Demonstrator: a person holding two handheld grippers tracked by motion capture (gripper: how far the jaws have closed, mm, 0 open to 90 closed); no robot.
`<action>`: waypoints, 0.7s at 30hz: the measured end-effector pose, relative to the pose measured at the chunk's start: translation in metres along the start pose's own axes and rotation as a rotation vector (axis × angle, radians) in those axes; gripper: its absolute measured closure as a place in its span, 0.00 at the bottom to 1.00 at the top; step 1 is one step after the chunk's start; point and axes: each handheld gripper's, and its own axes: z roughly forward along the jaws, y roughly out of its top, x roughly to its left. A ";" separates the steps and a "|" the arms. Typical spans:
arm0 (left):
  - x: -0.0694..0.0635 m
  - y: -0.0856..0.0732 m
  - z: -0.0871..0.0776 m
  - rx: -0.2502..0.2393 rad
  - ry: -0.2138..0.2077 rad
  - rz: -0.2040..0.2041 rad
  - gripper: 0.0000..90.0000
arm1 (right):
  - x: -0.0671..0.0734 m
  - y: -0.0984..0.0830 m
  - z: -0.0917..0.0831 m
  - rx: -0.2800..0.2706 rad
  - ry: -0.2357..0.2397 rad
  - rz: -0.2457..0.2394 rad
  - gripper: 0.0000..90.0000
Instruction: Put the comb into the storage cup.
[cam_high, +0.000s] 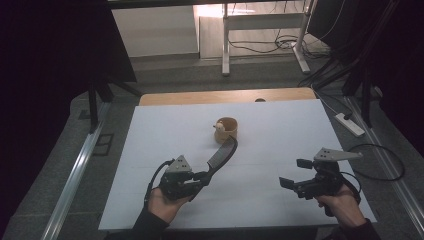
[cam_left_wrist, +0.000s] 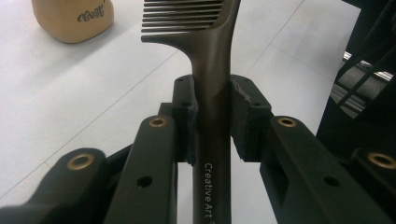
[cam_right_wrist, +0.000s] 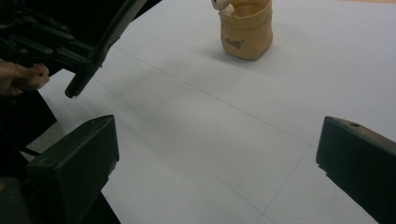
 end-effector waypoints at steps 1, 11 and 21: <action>0.000 0.000 0.001 0.000 0.000 0.002 0.80 | 0.000 0.001 0.001 0.001 0.005 0.004 0.00; -0.002 0.002 0.003 -0.008 -0.005 0.005 0.80 | 0.005 0.014 0.017 0.008 0.036 0.013 0.00; -0.005 0.004 0.009 -0.010 -0.012 0.010 0.80 | 0.007 0.024 0.030 0.041 0.058 0.034 0.00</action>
